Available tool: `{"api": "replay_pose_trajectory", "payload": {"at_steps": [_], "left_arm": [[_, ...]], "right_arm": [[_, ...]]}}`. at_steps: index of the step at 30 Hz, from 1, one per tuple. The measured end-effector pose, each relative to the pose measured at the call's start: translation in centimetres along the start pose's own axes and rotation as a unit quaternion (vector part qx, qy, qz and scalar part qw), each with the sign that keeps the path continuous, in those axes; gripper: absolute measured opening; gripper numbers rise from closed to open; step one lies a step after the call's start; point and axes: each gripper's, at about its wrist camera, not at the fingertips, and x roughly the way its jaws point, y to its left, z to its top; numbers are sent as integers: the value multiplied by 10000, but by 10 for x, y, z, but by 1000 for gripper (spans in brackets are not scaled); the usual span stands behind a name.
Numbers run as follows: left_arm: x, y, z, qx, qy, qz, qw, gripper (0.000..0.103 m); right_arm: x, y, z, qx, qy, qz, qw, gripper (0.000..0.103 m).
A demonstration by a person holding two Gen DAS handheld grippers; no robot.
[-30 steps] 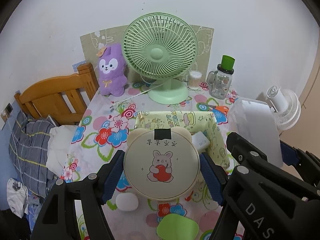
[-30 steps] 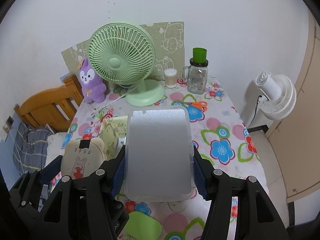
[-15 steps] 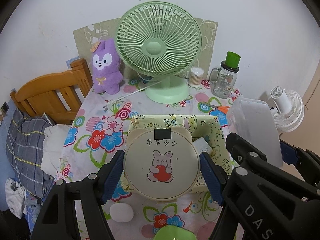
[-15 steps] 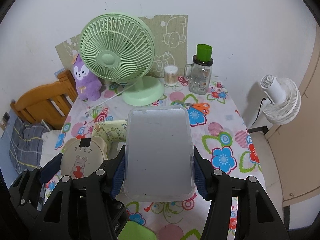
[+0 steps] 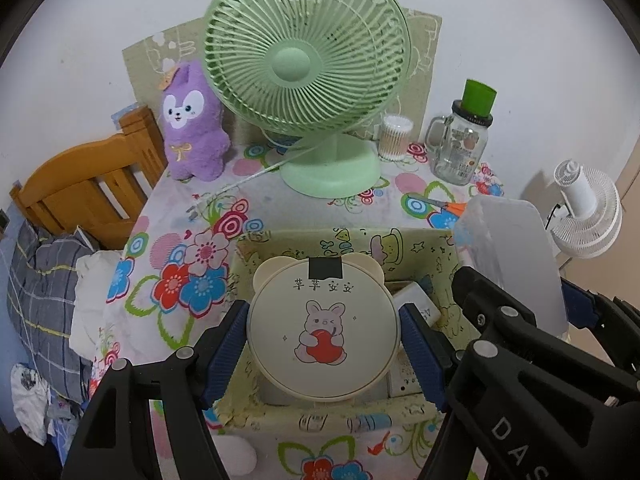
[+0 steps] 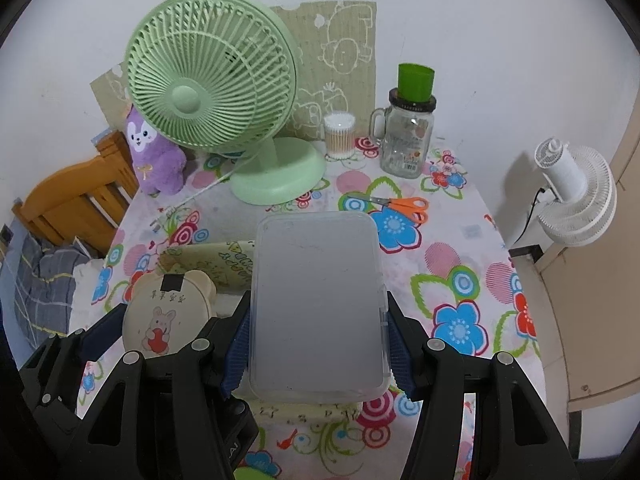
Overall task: Organize rigid objects
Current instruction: 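Lower the compact into the box and open the left tool while the right tool holds the container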
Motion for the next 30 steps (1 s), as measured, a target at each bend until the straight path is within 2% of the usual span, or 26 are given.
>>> {"api": "replay_pose_trajectory", "payload": {"at_steps": [14, 23, 30], "left_arm": [[42, -1, -15, -70, 380, -28, 9993, 77], [63, 11, -21, -287, 742, 83, 9968, 77], [62, 11, -23, -237, 721, 228, 9969, 80]], "right_arm": [[40, -3, -14, -69, 369, -66, 9993, 62], [43, 8, -18, -415, 228, -156, 9988, 62], [42, 9, -17, -511, 254, -122, 9983, 62]]}}
